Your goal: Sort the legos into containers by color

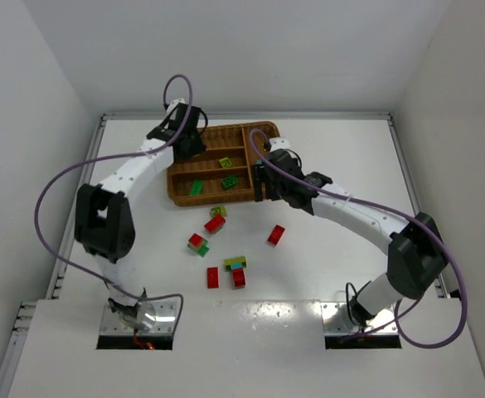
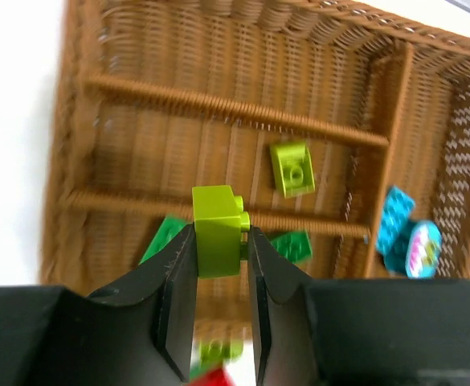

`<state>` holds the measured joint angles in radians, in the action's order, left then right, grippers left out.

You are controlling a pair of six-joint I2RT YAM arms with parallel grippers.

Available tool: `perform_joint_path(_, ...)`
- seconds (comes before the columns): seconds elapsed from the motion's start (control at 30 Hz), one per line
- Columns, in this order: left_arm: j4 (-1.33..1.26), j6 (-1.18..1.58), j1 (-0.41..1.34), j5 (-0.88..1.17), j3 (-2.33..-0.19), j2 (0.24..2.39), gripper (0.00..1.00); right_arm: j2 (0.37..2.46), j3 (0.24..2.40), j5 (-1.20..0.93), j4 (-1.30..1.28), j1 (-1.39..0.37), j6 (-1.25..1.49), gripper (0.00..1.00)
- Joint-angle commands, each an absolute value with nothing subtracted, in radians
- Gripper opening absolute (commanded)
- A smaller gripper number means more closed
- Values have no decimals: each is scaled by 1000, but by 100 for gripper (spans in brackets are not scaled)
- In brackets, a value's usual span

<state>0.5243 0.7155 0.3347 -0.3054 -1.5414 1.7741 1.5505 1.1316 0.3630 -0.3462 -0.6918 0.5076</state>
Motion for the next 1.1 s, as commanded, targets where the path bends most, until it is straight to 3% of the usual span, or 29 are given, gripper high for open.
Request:
perform_joint_path(0.0, 503, 683, 305, -270, -1655, 1889, 22, 1494, 1102, 364, -362, -696, 548, 78)
perform_joint_path(0.2, 503, 673, 295, -218, -1779, 2049, 25, 1485, 1083, 364, -371, -696, 548, 78)
perform_joint_path(0.3, 503, 673, 295, -187, -1799, 2085, 45, 1494, 1094, 319, -371, -696, 548, 78)
perform_joint_path(0.33, 503, 664, 295, -175, -1808, 2097, 59, 1508, 1094, 308, -371, -696, 548, 78)
perform_joint_path(0.43, 503, 654, 295, -175, -1809, 2086, 75, 1551, 1134, 287, -362, -732, 548, 78)
perform_joint_path(0.5, 512, 653, 295, -175, -1798, 2070, 80, 1592, 1161, 252, -353, -758, 548, 79)
perform_joint_path(0.67, 560, 632, 278, -245, -1747, 1904, 81, 1712, 1247, 120, -311, -827, 505, 82)
perform_joint_path(0.73, 560, 643, 237, -259, -1665, 1824, 81, 1808, 1329, 36, -322, -845, 470, 87)
perform_joint_path(1.07, 569, 643, 25, -281, -1376, 1441, 81, 2060, 1535, 127, -360, -888, 488, 92)
